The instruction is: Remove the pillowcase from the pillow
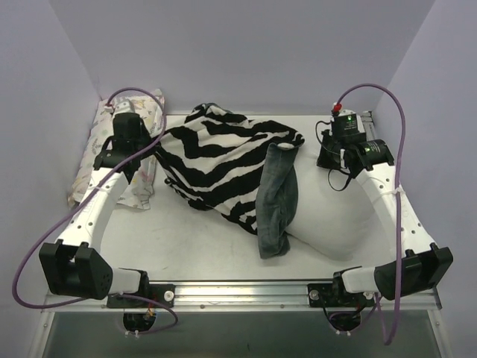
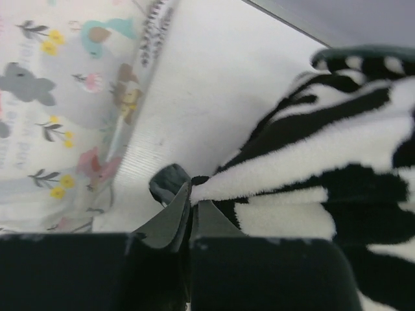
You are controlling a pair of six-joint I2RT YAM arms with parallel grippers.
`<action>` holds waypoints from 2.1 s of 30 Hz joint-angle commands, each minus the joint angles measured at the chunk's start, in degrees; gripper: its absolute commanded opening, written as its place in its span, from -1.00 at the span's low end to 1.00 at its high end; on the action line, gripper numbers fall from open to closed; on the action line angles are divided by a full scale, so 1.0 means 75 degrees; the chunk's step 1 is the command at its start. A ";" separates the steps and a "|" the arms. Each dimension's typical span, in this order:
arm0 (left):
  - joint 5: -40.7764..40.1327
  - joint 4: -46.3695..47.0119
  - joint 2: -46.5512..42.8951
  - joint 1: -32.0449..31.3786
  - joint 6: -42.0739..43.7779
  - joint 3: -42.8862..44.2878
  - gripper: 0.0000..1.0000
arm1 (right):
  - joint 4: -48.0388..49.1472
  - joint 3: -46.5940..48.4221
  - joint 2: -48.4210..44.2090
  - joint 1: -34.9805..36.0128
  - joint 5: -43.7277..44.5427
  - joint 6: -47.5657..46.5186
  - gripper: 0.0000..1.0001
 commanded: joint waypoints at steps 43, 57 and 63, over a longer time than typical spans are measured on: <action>-0.1900 0.2314 -0.0616 -0.4632 -0.0369 -0.2091 0.20 | -0.0029 -0.1511 -0.1451 0.6132 0.3660 0.0425 1.00; -0.1454 0.2900 0.0088 -0.4597 -0.0674 -0.1680 -1.00 | 0.1235 -0.2448 0.0411 0.7353 0.4272 0.0869 1.00; -0.0846 0.2760 0.0287 -0.3462 -0.0802 -0.1107 -1.00 | 0.1529 -0.3396 0.0216 0.6405 0.3651 0.1420 -0.83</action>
